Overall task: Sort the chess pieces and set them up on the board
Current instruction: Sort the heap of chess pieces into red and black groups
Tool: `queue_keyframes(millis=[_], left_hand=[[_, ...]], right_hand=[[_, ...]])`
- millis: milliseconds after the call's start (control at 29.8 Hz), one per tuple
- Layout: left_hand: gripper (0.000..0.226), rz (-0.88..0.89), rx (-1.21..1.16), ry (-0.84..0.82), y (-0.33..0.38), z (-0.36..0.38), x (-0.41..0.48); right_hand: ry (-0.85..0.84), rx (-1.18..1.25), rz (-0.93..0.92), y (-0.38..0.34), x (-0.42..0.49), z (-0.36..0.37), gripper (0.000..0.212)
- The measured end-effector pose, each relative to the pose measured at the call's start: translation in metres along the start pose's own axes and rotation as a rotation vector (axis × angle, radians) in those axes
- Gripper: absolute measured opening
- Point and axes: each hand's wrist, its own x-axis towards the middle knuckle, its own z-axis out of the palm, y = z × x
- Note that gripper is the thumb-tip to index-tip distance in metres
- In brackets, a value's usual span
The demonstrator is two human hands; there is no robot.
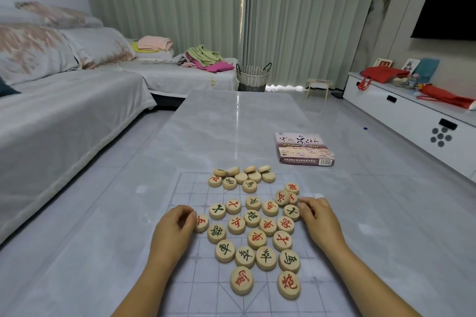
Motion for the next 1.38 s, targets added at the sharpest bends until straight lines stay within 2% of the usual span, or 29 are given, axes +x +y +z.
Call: queue_keyframes(millis=[101, 201, 336, 436, 671, 805, 906, 1007, 1074, 1141, 1208, 1242, 1309, 1376], left_hand=[[0.01, 0.005, 0.003, -0.002, 0.0, 0.0, 0.001], [0.011, 0.001, -0.004, -0.003, 0.0, 0.0, 0.0], [0.011, -0.009, -0.01, -0.001, 0.001, 0.0, 0.0], [0.011, -0.013, -0.01, 0.006, 0.002, 0.0, 0.001], [0.01, -0.021, -0.005, 0.013, 0.0, 0.002, 0.001], [0.013, -0.037, -0.024, 0.022, -0.002, 0.003, 0.001], [0.016, -0.037, -0.026, 0.021, -0.005, 0.003, 0.002], [0.016, -0.032, -0.031, 0.026, -0.007, 0.003, 0.004], [0.015, -0.03, -0.033, 0.027, -0.007, 0.002, 0.005], [0.013, -0.027, -0.028, 0.027, -0.007, 0.002, 0.006], [0.012, -0.03, -0.029, 0.026, -0.007, 0.002, 0.007], [0.011, -0.031, -0.03, 0.025, -0.007, 0.002, 0.006], [0.011, -0.026, -0.03, 0.024, -0.006, 0.001, 0.005], [0.01, -0.022, -0.03, 0.023, -0.005, 0.001, 0.005]], right_hand=[[0.039, -0.011, -0.125, -0.009, 0.001, 0.001, 0.031], [0.06, -0.165, -0.246, -0.02, 0.011, 0.006, 0.033], [0.003, -0.398, -0.273, -0.032, 0.024, 0.012, 0.028], [-0.04, -0.482, -0.322, -0.033, 0.021, 0.018, 0.028], [-0.039, -0.292, -0.215, -0.049, 0.048, 0.016, 0.035], [-0.109, -0.366, -0.201, -0.063, 0.075, 0.03, 0.033], [-0.153, -0.392, -0.09, -0.069, 0.086, 0.041, 0.035], [-0.128, -0.413, -0.063, -0.071, 0.093, 0.046, 0.034], [-0.117, -0.311, -0.053, -0.072, 0.092, 0.042, 0.034], [-0.123, -0.066, -0.008, -0.072, 0.081, 0.028, 0.031], [-0.072, 0.236, 0.032, -0.068, 0.06, 0.008, 0.017], [-0.038, 0.333, 0.058, -0.063, 0.048, -0.003, 0.017], [0.004, 0.344, 0.093, -0.048, 0.021, -0.024, 0.024], [0.012, 0.235, 0.098, -0.027, 0.001, -0.033, 0.024]])
